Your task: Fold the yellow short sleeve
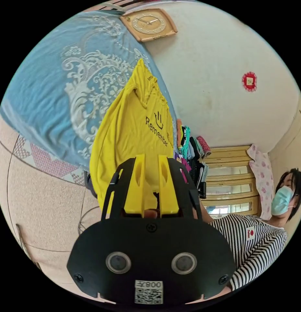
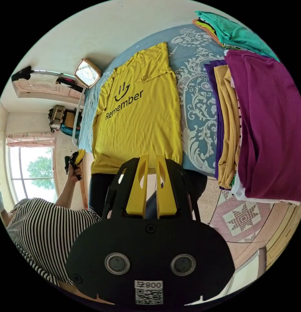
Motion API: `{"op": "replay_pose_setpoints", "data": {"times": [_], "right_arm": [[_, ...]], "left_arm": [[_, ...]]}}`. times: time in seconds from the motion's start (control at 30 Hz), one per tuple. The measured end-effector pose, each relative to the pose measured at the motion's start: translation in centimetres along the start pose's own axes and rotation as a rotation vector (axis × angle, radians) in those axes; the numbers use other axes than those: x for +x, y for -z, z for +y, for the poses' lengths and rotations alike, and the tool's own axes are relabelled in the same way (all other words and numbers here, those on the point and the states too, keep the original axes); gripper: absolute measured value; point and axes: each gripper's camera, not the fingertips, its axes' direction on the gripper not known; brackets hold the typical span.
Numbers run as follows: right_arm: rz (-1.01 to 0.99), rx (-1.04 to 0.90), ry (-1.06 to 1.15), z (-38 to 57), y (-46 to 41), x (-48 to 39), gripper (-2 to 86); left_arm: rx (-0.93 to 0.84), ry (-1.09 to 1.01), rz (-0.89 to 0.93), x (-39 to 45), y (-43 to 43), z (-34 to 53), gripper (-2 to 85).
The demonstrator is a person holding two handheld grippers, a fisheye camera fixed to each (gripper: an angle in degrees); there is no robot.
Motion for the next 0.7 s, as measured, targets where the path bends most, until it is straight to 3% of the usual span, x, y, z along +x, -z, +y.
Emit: {"op": "replay_pose_setpoints", "data": {"times": [0.17, 0.4, 0.7], "right_arm": [[-0.081, 0.059, -0.063, 5.7, 2.4, 4.1, 6.9], [-0.086, 0.027, -0.061, 8.6, 3.4, 7.0, 8.2], [0.073, -0.127, 0.005, 8.5, 2.8, 8.8, 9.2]], "left_arm": [[-0.007, 0.152, 0.030, -4.8, 2.1, 5.2, 11.8], [-0.046, 0.187, -0.041, -9.0, 2.3, 7.7, 13.6], [0.014, 0.194, 0.065, -13.5, 3.7, 8.3, 13.1]]}}
